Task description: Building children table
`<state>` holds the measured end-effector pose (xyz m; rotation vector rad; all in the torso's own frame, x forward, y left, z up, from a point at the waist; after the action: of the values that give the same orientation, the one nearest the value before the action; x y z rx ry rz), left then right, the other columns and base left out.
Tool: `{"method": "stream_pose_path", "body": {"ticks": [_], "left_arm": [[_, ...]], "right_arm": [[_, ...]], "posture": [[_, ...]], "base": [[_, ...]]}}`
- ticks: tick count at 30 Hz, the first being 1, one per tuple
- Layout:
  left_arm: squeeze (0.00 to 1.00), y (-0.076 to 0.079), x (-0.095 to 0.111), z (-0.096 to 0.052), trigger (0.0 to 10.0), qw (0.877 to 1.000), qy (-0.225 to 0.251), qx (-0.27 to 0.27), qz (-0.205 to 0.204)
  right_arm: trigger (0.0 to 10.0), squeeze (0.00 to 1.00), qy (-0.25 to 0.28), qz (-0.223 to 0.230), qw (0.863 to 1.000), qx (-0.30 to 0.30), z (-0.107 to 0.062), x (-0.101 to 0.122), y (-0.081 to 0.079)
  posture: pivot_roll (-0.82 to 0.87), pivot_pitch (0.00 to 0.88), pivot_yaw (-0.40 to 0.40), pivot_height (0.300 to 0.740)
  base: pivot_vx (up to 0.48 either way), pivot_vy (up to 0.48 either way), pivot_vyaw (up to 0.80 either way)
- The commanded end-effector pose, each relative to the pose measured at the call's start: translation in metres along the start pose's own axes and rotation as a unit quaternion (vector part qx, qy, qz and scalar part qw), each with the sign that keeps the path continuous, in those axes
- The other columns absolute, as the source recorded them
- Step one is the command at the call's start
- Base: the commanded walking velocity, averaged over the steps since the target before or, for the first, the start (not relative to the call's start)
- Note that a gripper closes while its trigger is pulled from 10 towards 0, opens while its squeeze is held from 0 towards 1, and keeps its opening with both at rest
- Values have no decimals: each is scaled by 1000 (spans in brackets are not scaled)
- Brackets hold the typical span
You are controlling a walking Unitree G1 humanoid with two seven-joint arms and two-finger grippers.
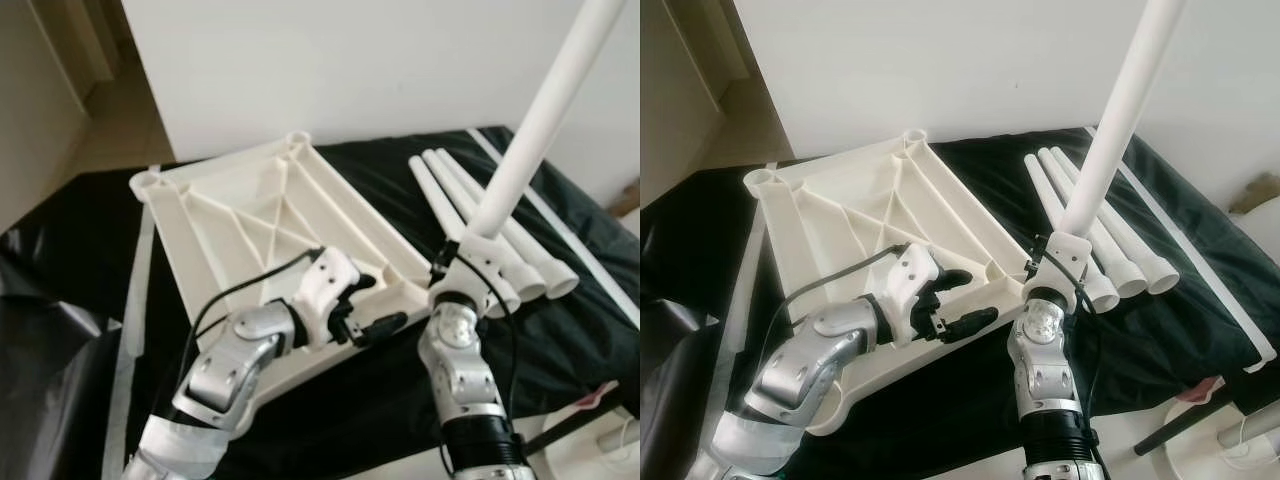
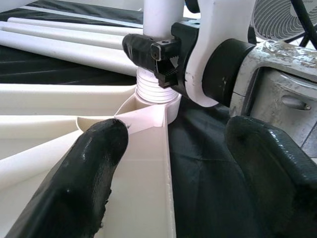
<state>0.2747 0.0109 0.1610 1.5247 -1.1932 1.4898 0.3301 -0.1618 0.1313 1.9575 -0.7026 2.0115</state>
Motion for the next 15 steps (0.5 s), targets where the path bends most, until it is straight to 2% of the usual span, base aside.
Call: {"method": "stream_pose_path", "body": {"ticks": [1,4,7,15], "left_arm": [[0,-3,4,-1,10000,1000,2,16,5],[0,-3,4,-1,10000,1000,2,15,4],[0,-1,4,0,10000,1000,3,13,2],[0,-1,4,1,10000,1000,3,13,0]], "right_arm": [[10000,0,-84,-7,994,-62,-5,-36,20],[10000,0,-86,-4,993,-82,-5,-35,22],[10000,0,-86,25,991,-99,-5,-34,23],[10000,0,-75,22,988,-133,-4,-30,30]], "posture": [[-55,0,19,740],[-56,0,17,740],[-56,0,17,740],[-56,0,14,740]], "base": [[0,0,0],[0,0,0],[0,0,0],[0,0,0]]}}
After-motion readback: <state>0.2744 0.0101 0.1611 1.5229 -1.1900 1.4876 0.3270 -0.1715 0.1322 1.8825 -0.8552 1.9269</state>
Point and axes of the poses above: a point about 5 cm out from each wrist's last joint towards the gripper, its own z axis pointing out of the wrist towards the gripper, its own x axis along the axis of the wrist's last joint, y = z × x, the point moved 3 cm from there along z, pointing out of the wrist towards the gripper, and after that the axes turned 4 degrees about z, right-handed, at the moved point
